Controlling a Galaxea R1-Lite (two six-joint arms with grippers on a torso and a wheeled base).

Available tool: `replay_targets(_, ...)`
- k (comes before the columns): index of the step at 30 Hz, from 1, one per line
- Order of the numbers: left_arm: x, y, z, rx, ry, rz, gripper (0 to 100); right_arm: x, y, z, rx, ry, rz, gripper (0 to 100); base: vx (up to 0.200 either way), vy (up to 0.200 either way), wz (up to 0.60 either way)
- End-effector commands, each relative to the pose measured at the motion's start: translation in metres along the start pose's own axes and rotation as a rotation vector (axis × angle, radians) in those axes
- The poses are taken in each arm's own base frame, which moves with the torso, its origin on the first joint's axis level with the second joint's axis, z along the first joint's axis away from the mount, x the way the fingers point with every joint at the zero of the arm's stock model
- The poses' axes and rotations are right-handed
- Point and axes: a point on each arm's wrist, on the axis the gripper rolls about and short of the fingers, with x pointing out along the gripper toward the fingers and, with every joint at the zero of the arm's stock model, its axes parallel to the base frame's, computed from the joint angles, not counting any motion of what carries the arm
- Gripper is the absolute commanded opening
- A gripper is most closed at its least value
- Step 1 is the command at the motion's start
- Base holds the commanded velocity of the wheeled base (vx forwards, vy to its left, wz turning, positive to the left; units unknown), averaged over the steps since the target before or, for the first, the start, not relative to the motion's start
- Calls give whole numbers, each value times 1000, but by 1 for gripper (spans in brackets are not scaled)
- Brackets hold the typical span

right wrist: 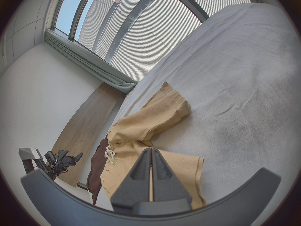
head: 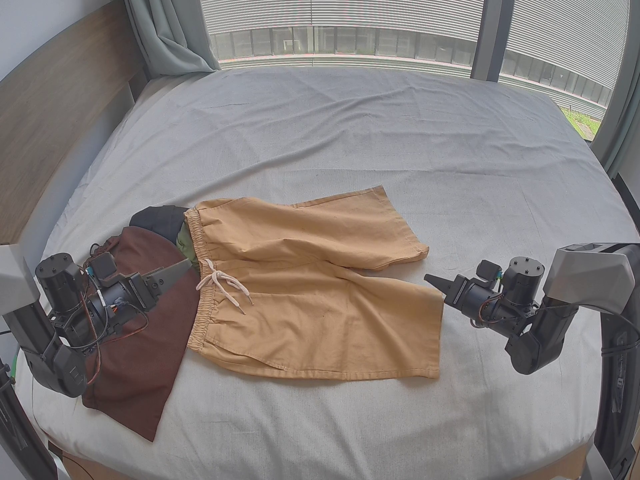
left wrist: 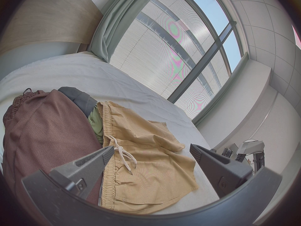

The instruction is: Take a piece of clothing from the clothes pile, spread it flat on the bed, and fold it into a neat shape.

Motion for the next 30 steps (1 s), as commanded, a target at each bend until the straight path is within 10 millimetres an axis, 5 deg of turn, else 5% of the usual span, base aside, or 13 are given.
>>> replay_targets(1,0,0,1,0,-2,1,100,-2,-6,6,-2,-20,-12,0,0,0,0)
replay_targets(8,0,2,-1,-4,3,5,100,-17,-19,-3,2,23,-79,0,0,0,0)
replay_targets(9,0,2,-1,-4,3,5,100,-19,-19,-5,-9,33,-86,100,0,0,0)
replay_targets(26,0,2,-1,-4,2,6,100,-15,-8,-23,-59,78,-53,100,0,0,0)
replay_targets(27,0,2,-1,-4,2,6,100,-15,-8,-23,-59,78,-53,0,0,0,0)
replay_targets(30,0,2,0,-3,1,6,100,-11,-7,-18,-69,61,-41,0,0,0,0)
